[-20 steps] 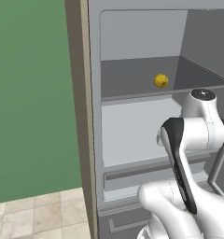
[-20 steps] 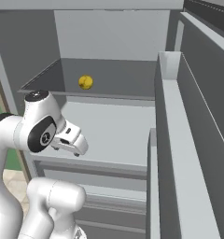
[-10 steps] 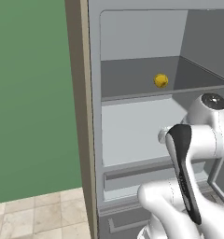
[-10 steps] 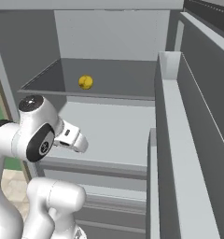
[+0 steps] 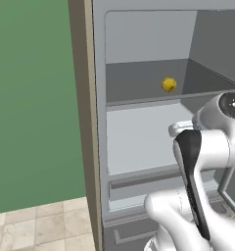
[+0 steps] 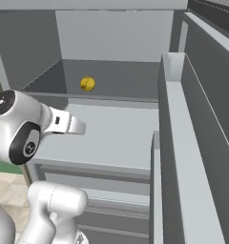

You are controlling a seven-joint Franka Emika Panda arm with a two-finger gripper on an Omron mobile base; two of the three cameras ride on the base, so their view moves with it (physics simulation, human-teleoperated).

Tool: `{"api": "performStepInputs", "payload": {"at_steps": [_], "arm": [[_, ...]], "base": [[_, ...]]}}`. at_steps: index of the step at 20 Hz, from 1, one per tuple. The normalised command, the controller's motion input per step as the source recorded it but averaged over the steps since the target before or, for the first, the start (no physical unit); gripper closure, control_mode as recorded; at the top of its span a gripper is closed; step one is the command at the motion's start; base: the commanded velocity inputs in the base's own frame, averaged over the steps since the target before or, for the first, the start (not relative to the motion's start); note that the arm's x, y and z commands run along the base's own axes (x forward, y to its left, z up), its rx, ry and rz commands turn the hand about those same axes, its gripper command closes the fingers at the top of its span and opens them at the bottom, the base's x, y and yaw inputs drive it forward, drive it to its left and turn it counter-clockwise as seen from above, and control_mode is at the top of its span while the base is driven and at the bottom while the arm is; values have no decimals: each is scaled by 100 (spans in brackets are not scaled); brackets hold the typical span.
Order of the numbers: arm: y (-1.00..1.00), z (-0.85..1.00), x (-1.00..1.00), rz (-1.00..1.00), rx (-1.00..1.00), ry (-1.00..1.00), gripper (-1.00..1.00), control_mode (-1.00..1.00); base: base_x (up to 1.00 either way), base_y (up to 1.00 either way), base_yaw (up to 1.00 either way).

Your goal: Retrieve a lemon from the fridge and place it on the cutting board with the fish.

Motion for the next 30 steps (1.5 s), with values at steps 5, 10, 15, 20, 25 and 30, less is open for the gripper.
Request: {"api": "performStepInputs", "payload": {"at_steps": [5,10,15,20,25,30], "arm": [[0,68,0,0,2,-13,-100,-100],[9,42,0,-1,0,-25,-100,-100],[9,12,8,0,-2,-22,-100,-100],[0,27,60,0,0,5,-100,-100],[0,42,44,-1,2,12,-100,-100],[0,1,55,-3,1,7,-100,-100]], "base": [[0,0,0],[0,0,0],[0,0,0],[0,0,0],[0,0,0],[0,0,0]]}}
